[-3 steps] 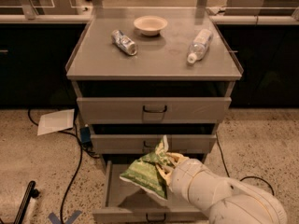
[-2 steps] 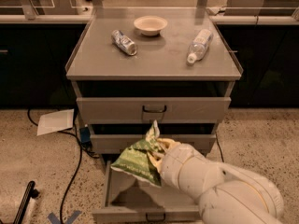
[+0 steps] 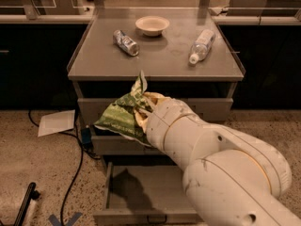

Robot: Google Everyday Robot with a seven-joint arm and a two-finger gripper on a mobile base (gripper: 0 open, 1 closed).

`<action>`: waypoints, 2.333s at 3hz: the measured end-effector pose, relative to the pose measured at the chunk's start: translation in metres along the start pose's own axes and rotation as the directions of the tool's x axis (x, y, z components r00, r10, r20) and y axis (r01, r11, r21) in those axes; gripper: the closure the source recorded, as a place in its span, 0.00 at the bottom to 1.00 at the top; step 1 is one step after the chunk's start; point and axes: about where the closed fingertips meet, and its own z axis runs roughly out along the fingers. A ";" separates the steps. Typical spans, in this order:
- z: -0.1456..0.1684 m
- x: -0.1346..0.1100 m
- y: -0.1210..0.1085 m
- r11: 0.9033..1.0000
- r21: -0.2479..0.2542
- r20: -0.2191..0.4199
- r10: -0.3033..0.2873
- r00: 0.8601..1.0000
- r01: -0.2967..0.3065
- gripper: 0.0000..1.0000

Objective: Pick green jalapeno chip bag from bottom drawer and place on counter

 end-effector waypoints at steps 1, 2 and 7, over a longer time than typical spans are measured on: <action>0.000 0.000 0.000 1.000 0.000 0.000 0.000 1.000 0.000 1.00; 0.000 -0.005 -0.003 1.000 0.022 0.016 -0.005 1.000 0.005 1.00; 0.030 -0.022 -0.198 0.954 0.219 0.071 -0.225 0.972 0.205 1.00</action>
Offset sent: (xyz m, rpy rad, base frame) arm 0.0071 0.0001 0.0072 0.0332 -0.0574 -0.0183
